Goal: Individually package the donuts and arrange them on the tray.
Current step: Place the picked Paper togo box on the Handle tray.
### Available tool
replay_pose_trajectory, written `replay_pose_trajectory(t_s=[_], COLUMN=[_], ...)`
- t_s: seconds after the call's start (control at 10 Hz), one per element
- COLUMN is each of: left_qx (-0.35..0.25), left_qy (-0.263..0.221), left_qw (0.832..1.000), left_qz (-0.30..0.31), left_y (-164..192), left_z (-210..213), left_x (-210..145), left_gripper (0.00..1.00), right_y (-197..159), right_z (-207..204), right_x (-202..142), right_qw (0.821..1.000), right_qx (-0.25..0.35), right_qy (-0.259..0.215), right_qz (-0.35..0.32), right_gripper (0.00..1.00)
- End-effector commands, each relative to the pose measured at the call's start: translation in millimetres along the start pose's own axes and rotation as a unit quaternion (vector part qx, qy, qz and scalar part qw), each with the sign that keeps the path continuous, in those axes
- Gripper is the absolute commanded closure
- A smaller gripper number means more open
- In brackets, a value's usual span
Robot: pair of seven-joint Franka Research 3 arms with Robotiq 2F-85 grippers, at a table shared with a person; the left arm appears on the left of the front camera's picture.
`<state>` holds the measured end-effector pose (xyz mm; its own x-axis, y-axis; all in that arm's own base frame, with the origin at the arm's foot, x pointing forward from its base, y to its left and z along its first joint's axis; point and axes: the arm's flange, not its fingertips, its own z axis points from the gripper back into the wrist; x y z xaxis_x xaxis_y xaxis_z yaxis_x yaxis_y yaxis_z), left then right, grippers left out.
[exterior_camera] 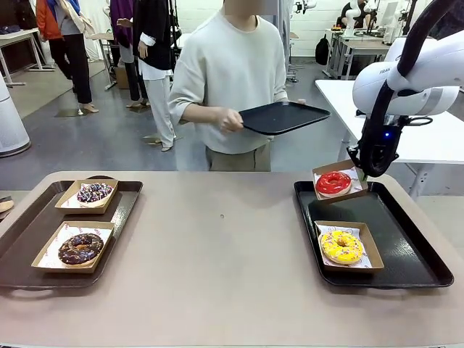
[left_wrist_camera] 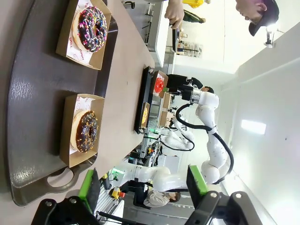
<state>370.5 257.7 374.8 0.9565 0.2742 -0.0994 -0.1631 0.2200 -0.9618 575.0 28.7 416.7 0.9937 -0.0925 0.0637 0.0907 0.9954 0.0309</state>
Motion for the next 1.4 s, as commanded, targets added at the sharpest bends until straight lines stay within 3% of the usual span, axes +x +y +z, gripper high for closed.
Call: replay_pose_trajectory(t_s=[0.0, 1.2, 1.3], left_qx=[0.0, 0.0, 0.0], left_qy=[0.0, 0.0, 0.0], left_qw=[1.0, 1.0, 1.0], left_qz=[-0.002, -0.002, -0.002], left_y=[-2, -2, -2], left_z=[0, 0, 0], left_x=[-1, -1, -1], left_gripper=[0.03, 0.03, 0.03], right_y=[8, 16, 15], right_z=[-12, -54, -53], right_x=[9, 18, 18], right_qw=[1.0, 0.997, 0.997], right_qx=[-0.005, 0.01, 0.013], right_qy=[0.016, 0.063, 0.065], right_qz=[0.015, 0.036, 0.034], right_gripper=[0.99, 0.99, 0.41])
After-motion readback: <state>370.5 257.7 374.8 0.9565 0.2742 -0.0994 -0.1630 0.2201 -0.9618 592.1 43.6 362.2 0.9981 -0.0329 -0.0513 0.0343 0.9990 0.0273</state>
